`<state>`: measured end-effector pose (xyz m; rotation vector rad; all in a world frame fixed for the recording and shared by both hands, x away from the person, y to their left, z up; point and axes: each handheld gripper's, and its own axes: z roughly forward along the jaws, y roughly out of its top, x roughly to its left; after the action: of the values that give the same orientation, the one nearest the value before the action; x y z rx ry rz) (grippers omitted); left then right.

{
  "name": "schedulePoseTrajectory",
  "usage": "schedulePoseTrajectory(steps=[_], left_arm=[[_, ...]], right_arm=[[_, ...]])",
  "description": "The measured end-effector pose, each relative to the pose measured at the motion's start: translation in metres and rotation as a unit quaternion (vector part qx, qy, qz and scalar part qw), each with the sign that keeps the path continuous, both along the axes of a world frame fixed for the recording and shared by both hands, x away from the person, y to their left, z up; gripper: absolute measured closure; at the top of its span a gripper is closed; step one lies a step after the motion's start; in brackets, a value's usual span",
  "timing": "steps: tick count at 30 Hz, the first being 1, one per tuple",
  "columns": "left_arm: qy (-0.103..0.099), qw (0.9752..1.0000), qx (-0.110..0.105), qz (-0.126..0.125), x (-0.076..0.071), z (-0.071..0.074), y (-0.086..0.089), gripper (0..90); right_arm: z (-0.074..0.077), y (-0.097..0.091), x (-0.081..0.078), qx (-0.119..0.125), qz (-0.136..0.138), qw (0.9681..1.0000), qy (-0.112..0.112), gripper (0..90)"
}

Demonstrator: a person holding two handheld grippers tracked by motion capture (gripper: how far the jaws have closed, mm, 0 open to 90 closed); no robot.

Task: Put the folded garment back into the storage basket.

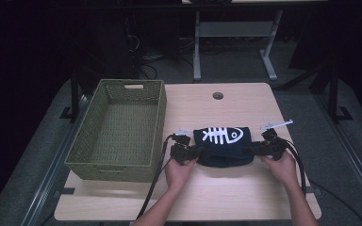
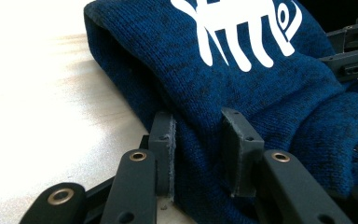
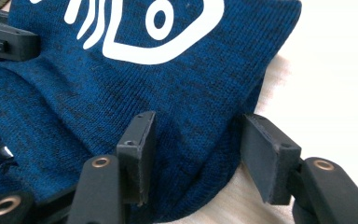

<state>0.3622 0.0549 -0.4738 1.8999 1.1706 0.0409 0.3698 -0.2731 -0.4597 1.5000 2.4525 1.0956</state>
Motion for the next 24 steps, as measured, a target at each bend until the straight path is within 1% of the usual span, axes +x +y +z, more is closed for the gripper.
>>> schedulePoseTrajectory(steps=[3, 4, 5, 6, 7, 8, 10, 12, 15, 17, 18, 19, 20, 22, 24], left_arm=[[0.003, 1.0, -0.003, 0.003, 0.001, -0.001, 0.0, 67.1], [0.003, 1.0, -0.005, 0.003, 0.001, -0.001, 0.0, 67.1], [0.003, 1.0, -0.005, 0.005, 0.001, -0.001, 0.0, 67.1], [0.003, 1.0, -0.002, 0.006, 0.002, -0.001, -0.001, 67.3], [0.003, 1.0, -0.002, 0.006, 0.002, -0.001, -0.001, 67.4], [0.003, 1.0, -0.001, 0.009, 0.002, -0.001, -0.003, 67.7], [0.004, 1.0, 0.0, 0.007, 0.003, -0.001, -0.003, 68.7], [0.008, 0.9999, -0.004, 0.009, 0.004, -0.001, -0.002, 70.2], [0.01, 0.9999, -0.004, 0.008, 0.004, 0.0, -0.002, 71.8], [0.007, 0.9999, -0.002, 0.007, 0.004, 0.001, -0.002, 72.6], [0.01, 0.9999, -0.004, 0.008, 0.004, 0.002, -0.002, 73.2], [0.01, 0.9999, -0.004, 0.008, 0.004, 0.002, -0.002, 73.2], [0.011, 0.9999, -0.002, 0.003, 0.005, 0.003, -0.002, 73.3], [0.012, 0.9999, -0.005, 0.003, 0.005, 0.004, -0.002, 73.3], [0.01, 0.9999, -0.003, 0.0, 0.004, 0.005, -0.003, 73.3]], right_arm=[[-0.002, -0.002, 0.001, 0.007, -0.002, 1.0, 0.001, 45.1], [-0.003, -0.001, 0.001, 0.009, -0.005, 0.9999, 0.007, 46.3], [-0.005, -0.001, 0.002, 0.011, -0.002, 0.9999, 0.009, 48.6], [-0.006, 0.001, 0.001, 0.013, -0.001, 0.9999, 0.007, 51.8], [-0.006, 0.001, 0.001, 0.013, -0.001, 0.9999, 0.007, 51.8], [-0.007, 0.004, 0.0, 0.013, 0.0, 0.9999, 0.004, 58.9], [-0.005, 0.007, -0.002, 0.001, 0.008, 1.0, 0.003, 64.7], [-0.004, 0.01, -0.004, 0.0, 0.012, 0.9999, -0.003, 70.6], [-0.002, 0.012, -0.007, -0.001, 0.011, 0.9999, -0.004, 72.1], [0.0, 0.012, -0.01, -0.003, 0.013, 0.9999, -0.008, 72.7], [0.002, 0.011, -0.013, 0.0, 0.014, 0.9998, -0.012, 72.9], [0.002, 0.011, -0.014, 0.002, 0.014, 0.9998, -0.012, 72.9], [0.003, 0.01, -0.015, 0.004, 0.015, 0.9998, -0.013, 72.9], [0.003, 0.008, -0.018, 0.008, 0.015, 0.9998, -0.015, 72.9], [0.004, 0.007, -0.02, 0.013, 0.012, 0.9997, -0.014, 72.9]])
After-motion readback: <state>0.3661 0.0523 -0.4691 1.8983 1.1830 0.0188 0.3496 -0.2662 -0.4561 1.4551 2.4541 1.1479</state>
